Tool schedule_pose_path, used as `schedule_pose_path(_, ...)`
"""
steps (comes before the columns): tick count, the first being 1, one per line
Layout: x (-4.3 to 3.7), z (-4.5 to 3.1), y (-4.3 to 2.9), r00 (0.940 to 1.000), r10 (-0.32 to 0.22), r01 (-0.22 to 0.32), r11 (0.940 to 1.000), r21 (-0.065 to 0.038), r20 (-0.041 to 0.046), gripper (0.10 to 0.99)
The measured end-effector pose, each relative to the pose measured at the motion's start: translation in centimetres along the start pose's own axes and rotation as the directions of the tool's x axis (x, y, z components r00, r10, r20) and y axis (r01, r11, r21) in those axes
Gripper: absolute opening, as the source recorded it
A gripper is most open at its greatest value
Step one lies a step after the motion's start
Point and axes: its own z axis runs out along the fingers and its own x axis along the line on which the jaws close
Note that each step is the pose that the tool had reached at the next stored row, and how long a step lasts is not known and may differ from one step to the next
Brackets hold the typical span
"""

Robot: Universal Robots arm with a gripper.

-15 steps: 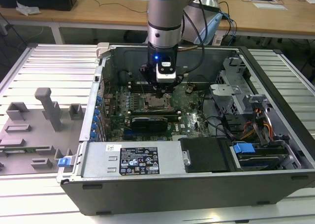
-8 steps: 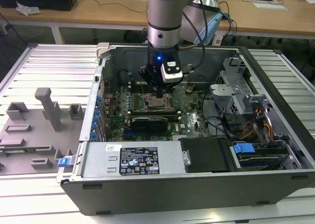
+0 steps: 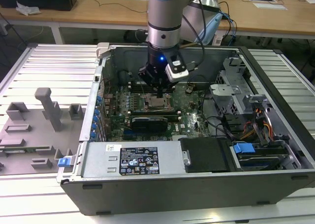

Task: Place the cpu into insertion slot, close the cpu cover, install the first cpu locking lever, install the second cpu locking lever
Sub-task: 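Close the cpu cover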

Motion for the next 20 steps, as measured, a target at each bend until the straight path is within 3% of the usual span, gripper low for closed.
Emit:
schedule_pose_path(2, 0.00, 0.00, 0.00, 0.9993, -0.039, 0.039, 0.9993, -0.001, 0.0000, 0.106)
schedule_pose_path(4, 0.00, 0.02, 0.00, 0.9947, -0.103, 0.103, 0.9946, -0.005, 0.0009, 0.106)
schedule_pose_path(9, 0.15, 0.24, -0.31, 0.9853, -0.170, 0.170, 0.9854, -0.007, 0.0088, 0.106)
schedule_pose_path(14, 0.54, 0.57, -0.47, 0.9755, -0.220, 0.220, 0.9755, -0.008, 0.0090, 0.106)
schedule_pose_path(18, 0.59, 0.59, -0.48, 0.9754, -0.220, 0.220, 0.9754, -0.008, 0.0095, 0.106)
schedule_pose_path(20, 0.84, 0.66, -0.50, 0.9753, -0.221, 0.221, 0.9753, -0.008, 0.0137, 0.106)
